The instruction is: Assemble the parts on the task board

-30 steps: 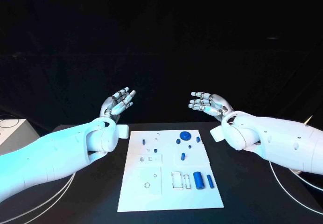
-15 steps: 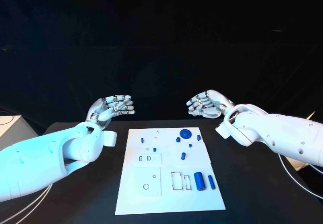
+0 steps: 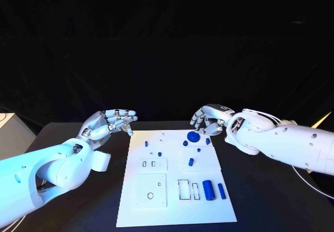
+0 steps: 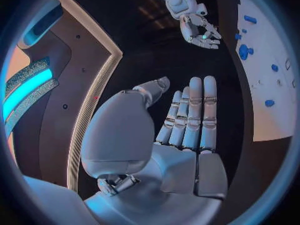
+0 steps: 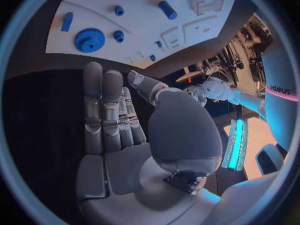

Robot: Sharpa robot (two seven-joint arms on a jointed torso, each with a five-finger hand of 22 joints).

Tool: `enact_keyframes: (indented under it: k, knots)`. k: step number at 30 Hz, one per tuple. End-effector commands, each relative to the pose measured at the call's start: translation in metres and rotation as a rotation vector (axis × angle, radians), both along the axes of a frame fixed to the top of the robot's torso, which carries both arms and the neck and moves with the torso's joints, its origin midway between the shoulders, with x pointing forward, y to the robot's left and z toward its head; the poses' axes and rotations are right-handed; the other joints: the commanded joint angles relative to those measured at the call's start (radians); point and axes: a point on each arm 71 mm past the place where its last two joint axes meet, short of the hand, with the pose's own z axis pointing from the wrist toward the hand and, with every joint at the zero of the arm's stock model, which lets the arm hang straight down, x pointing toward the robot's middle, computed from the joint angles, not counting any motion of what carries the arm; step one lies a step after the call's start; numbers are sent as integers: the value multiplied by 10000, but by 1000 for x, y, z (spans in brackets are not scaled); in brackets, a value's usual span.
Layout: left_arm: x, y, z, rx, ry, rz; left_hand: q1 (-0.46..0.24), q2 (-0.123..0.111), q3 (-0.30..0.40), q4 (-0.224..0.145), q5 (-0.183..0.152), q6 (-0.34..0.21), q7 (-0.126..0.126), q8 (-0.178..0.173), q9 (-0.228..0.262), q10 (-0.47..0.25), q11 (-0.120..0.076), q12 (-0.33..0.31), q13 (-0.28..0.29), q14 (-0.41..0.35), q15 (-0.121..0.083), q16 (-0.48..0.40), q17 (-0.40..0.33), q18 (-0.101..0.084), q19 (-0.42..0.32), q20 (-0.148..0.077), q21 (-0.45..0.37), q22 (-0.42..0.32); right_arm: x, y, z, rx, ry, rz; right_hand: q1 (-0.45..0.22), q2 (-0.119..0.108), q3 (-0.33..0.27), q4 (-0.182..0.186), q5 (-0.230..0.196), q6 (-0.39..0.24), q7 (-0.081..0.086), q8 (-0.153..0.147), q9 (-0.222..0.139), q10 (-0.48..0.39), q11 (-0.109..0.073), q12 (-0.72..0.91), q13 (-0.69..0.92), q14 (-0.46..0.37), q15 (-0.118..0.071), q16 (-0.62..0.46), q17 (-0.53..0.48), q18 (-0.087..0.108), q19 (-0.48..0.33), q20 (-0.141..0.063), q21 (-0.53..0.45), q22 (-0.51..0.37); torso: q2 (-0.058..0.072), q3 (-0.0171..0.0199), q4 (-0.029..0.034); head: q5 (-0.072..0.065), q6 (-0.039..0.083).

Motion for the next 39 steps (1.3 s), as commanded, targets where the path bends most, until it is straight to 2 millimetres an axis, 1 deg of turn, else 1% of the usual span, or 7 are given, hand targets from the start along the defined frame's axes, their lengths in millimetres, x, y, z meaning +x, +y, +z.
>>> enact_keyframes:
  k: [1, 3, 10, 15, 25, 29, 39]
  knots:
    - [-6, -8, 3, 3, -34, -697, -105, 19, 37, -15, -56, 101, 4, -39, 4, 84, -11, -45, 9, -36, -13, 177, 100, 117, -90, 4, 200, 124, 0, 5, -5, -1545, -307, -69, -11, -220, 152, 125, -70, 20, 24, -132, 110, -128, 19, -13, 18, 269, 97, 1753, 1689, -282, 409, -1, 1536, 1945, 208, -38, 80, -37, 24]
    - [-8, -10, 4, -11, -28, -773, -131, 7, 29, -9, -63, 94, 9, -50, 4, 76, -6, -49, 9, -50, -8, 216, 122, 118, -109, 7, 249, 154, 0, 9, -6, -1697, -293, -66, -24, -256, 197, 209, -78, -6, 36, -175, 175, -212, 40, -21, 10, 324, 111, 2570, 2494, -415, 603, 28, 2262, 2895, 262, -45, 78, -38, 32]
    - [-11, -13, 7, -39, -31, -899, -197, -10, 3, 16, -79, 48, 37, -93, -3, 20, 16, -67, 4, -98, 12, 298, 165, 116, -166, 23, 354, 220, 2, 18, -13, -2047, -260, -107, -30, -304, 201, 316, -109, -49, 58, -235, 267, -465, 102, -40, -40, 334, 197, 3233, 3099, -453, 580, 59, 2621, 3350, 380, -76, 78, -72, 44]
    - [-13, -14, 9, -52, -35, -950, -229, -16, -14, 32, -87, 29, 50, -112, -6, -8, 28, -71, 3, -122, 23, 331, 182, 116, -191, 32, 400, 248, 3, 22, -19, -2231, -261, -167, -32, -332, 163, 393, -111, -68, 67, -270, 339, -538, 118, -29, -46, 404, 217, 3804, 3649, -529, 706, 87, 3090, 3973, 481, -94, 135, -86, 39]
    - [-14, -13, 11, -51, -51, -957, -264, -18, -37, 52, -96, 7, 66, -132, -9, -42, 41, -74, 3, -148, 36, 366, 198, 116, -222, 44, 446, 276, 2, 28, -26, -2492, -94, -117, -64, -365, 57, 483, -128, -97, 71, -311, 402, -648, 134, -30, -51, 445, 236, 4250, 4077, -599, 818, 113, 3493, 4521, 617, -127, 207, -135, 10]
    - [-14, -13, 12, -48, -59, -961, -270, -17, -42, 55, -97, 0, 70, -138, -10, -52, 44, -74, 3, -154, 39, 376, 202, 116, -230, 48, 457, 282, 2, 29, -28, -2564, -56, -108, -67, -365, 34, 500, -125, -98, 69, -317, 415, -656, 134, -27, -48, 447, 238, 4309, 4125, -612, 838, 118, 3563, 4618, 657, -139, 227, -145, 44]
    - [-14, -13, 13, -38, -63, -959, -290, -13, -64, 68, -106, -42, 92, -170, -17, -109, 64, -81, 1, -178, 55, 411, 217, 116, -265, 62, 501, 308, 2, 30, -29, -2657, 0, -101, -40, -322, 22, 541, -107, -29, 41, -294, 469, -596, 114, -3, -25, 464, 228, 4518, 4325, -656, 911, 123, 3802, 4952, 743, -146, 228, -145, 55]
